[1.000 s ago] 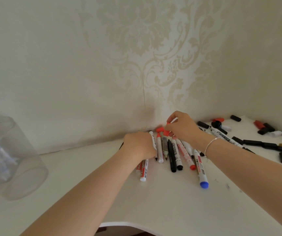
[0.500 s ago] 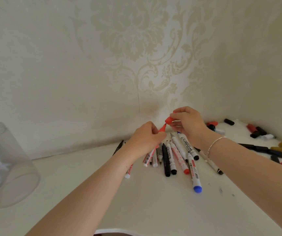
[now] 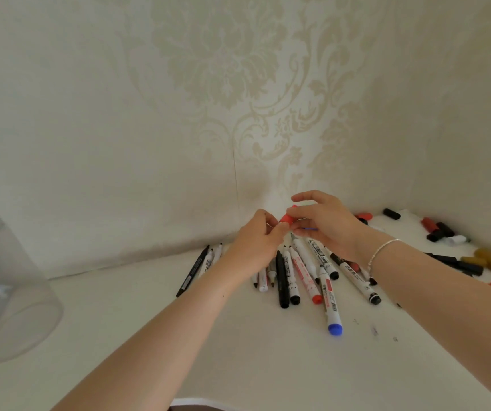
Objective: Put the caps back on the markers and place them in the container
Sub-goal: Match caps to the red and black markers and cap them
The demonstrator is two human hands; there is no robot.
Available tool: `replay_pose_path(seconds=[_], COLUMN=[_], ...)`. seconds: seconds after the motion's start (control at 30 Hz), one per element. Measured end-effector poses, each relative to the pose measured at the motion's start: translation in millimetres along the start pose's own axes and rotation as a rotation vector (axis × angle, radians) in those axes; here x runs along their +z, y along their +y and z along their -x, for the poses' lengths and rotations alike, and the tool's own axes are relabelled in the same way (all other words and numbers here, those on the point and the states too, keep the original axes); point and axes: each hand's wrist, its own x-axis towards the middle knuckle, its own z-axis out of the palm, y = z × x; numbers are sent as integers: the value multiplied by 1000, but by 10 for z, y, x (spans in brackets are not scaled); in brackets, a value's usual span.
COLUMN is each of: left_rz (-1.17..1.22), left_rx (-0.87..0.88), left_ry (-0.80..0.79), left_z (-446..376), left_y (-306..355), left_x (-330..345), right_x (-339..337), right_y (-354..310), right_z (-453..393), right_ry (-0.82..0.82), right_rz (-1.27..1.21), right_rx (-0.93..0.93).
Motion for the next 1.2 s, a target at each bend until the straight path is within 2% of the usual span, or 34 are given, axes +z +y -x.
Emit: replay_pose_path(seconds=[0.1,0.2,0.37,0.5,0.6,0.7,0.77,0.87,0.93,1.07,1.2], left_rz=[-66,-94,213,306,374,346,289,254,85,42,-59], left_rx=[19,63,-24,3,11,3,-9,-12,47,39,40], left_ry=[-38,53,60,70,95,118,47,-201,-317,-292,-377], left_z=[16,-9,-56,-69,-88,-152,-147,-50,-17,-121,-233], left_y=[27,50,130,207,283,424,584,815,868,855,909], left_x=[67,115,238,351,398,427,467,600,736,1064,1421], right_x=[13,44,67,94,97,57,-49,-403,-749,-1588,-2316], right_y=[-7,-23,-40,-32,-112,-212,-270,-303,-295,-330,-348], right_z=[-4,-21,-37,-18,-30,-48,-34,90,230,588,973], right_ry=[51,119,255,366,336,260,266,339,358,387,327], right_rz=[51,87,120,153,326,508,544,655,800,1042,1231], right_rx=[-35,-89,-135,-153,-201,-224,-202,-146,-110,-21,183])
